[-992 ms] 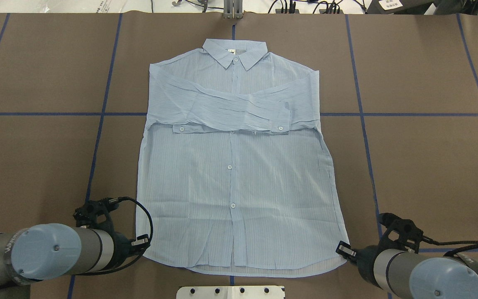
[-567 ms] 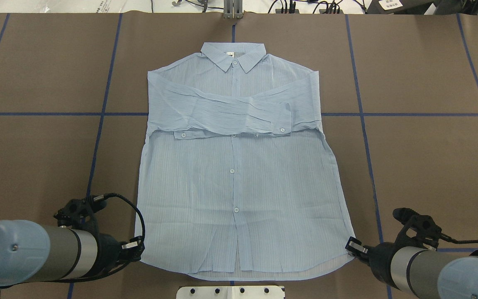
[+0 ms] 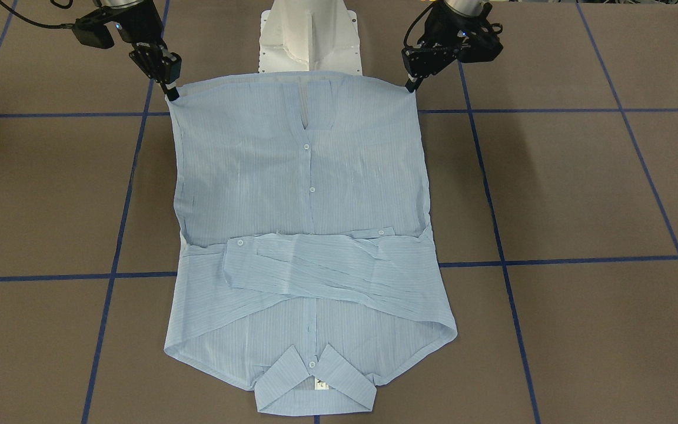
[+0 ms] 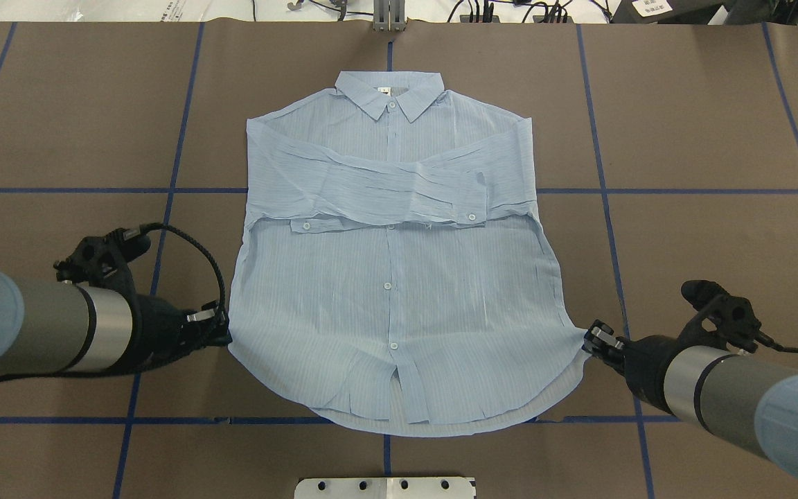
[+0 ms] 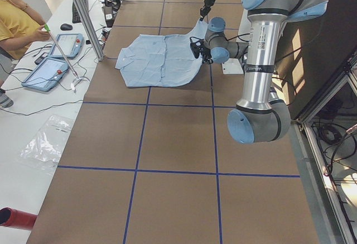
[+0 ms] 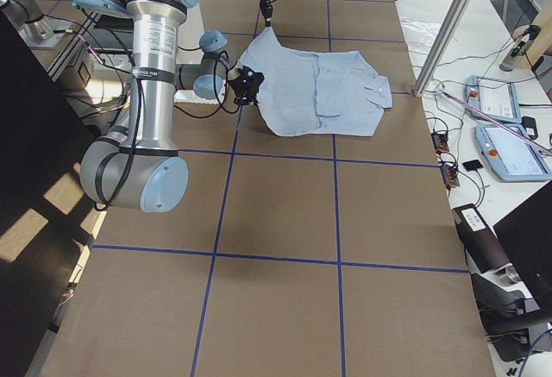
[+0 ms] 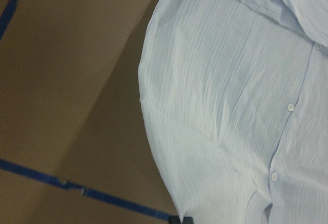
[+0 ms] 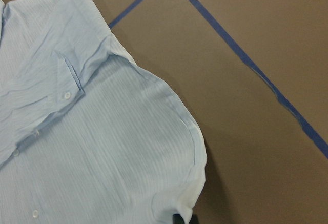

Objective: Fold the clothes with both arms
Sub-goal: 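Lift the hem with both grippers and fold it toward the collar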

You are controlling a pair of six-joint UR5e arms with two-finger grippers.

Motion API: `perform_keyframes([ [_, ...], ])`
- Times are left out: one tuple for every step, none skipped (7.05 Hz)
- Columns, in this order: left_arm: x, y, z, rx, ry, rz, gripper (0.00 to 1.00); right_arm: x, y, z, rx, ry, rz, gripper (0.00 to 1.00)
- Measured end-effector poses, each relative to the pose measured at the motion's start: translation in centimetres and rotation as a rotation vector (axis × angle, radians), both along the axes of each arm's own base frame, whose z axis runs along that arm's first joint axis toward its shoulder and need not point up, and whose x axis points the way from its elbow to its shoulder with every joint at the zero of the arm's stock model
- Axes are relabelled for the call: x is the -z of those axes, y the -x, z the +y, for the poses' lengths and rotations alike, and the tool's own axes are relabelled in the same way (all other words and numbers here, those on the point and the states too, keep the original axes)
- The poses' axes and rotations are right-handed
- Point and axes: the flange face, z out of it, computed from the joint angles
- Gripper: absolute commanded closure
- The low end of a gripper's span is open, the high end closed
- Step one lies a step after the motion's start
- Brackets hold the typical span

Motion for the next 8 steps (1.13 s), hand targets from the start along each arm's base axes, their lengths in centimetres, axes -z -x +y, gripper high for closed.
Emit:
perform_keyframes([
  [0.8, 0.1, -3.8, 0.024, -0.026, -0.02, 1.0, 0.9, 0.0, -2.9, -0.015, -0.002, 0.015, 1.0],
  [2.0, 0.4, -7.4, 0.056, -0.048, -0.032, 1.0, 2.4, 0.3, -6.3, -0.03, 0.007, 0.037, 1.0],
  [2.6, 1.0, -10.2, 0.089, -0.062, -0.042, 1.0, 3.6, 0.8, -9.7, -0.049, 0.02, 0.062, 1.0],
  [2.6, 1.3, -12.5, 0.112, -0.077, -0.059, 1.0, 4.6, 1.1, -12.9, -0.065, 0.032, 0.079, 1.0],
  [2.3, 1.2, -14.7, 0.123, -0.096, -0.08, 1.0, 5.2, 1.1, -16.1, -0.076, 0.038, 0.093, 1.0],
  [1.5, 0.9, -17.0, 0.14, -0.106, -0.091, 1.0, 5.4, 1.0, -19.0, -0.087, 0.036, 0.113, 1.0],
  [0.2, 0.2, -19.6, 0.161, -0.104, -0.1, 1.0, 5.2, 1.3, -21.7, -0.097, 0.036, 0.138, 1.0],
  [-1.3, -0.9, -22.6, 0.181, -0.103, -0.106, 1.0, 4.6, 2.5, -24.7, -0.1, 0.037, 0.177, 1.0],
])
